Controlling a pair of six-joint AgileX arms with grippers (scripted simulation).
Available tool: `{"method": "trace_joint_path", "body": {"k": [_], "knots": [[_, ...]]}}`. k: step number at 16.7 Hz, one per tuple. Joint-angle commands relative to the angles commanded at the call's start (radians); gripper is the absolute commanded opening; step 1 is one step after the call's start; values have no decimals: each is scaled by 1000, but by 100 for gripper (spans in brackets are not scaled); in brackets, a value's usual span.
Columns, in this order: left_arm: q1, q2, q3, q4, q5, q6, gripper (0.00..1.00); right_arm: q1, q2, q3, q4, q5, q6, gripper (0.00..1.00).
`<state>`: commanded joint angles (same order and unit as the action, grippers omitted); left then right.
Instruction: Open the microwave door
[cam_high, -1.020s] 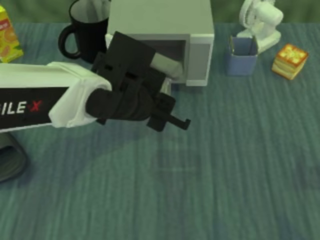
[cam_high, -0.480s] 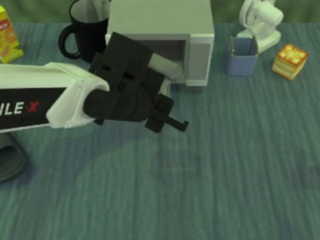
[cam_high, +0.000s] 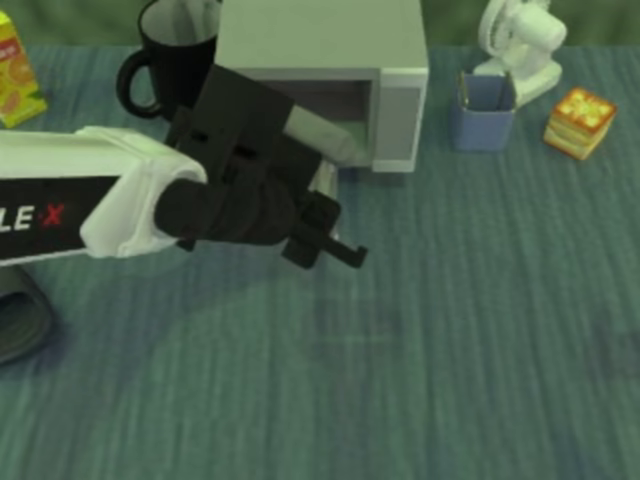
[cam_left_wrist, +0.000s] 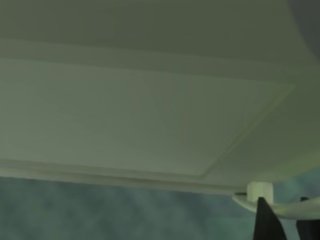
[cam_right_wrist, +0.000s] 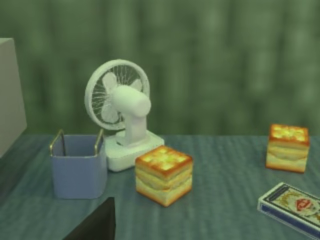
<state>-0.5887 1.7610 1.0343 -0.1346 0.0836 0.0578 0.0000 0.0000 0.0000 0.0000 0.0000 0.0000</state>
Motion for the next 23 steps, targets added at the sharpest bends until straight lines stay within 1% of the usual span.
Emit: {"method": "trace_joint_path", "body": {"k": [20,23], "knots": [[0,0,0,0,0,0,0,0,0,0,0,0,0,100],[-1,-3,-5,-2,16,7,0,0,0,0,0,0,0,100]]}}
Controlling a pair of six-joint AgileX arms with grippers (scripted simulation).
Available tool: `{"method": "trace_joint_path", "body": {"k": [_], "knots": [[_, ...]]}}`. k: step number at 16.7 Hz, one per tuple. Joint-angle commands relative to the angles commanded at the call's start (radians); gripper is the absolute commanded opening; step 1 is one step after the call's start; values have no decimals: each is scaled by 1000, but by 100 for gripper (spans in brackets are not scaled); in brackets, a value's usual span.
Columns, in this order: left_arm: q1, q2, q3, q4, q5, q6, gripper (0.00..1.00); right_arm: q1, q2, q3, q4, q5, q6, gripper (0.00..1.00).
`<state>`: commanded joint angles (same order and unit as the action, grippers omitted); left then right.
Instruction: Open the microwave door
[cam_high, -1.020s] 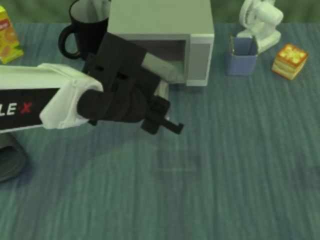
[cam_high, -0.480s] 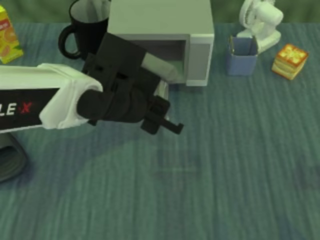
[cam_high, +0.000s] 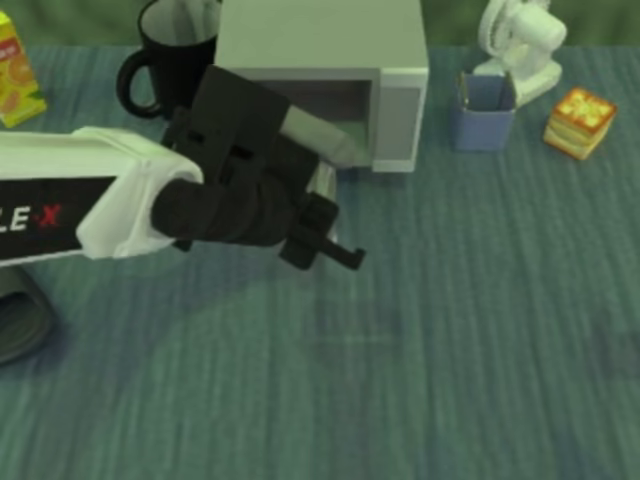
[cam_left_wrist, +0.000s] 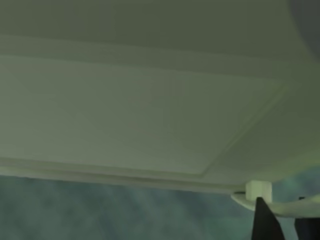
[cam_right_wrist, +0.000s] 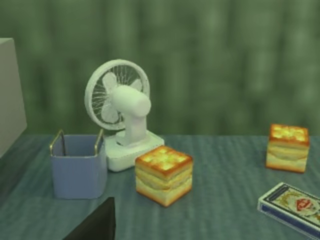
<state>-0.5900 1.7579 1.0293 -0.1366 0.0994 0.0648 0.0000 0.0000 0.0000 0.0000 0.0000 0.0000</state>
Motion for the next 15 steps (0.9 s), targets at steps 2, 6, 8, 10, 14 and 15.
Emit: {"method": "trace_joint_path", "body": {"k": [2,6,8,10,14,15], "knots": [[14,-14,-5,5,17,26,0,0,0,0,0,0,0,100],[23,-15,-16,-1,27,43,0,0,0,0,0,0,0,100],[23,-15,-16,-1,27,43,0,0,0,0,0,0,0,100],[23,-15,-16,-1,27,43,0,0,0,0,0,0,0,100],[23,-15,-16,-1,27,43,0,0,0,0,0,0,0,100],[23,-15,-16,-1,27,43,0,0,0,0,0,0,0,100]]}}
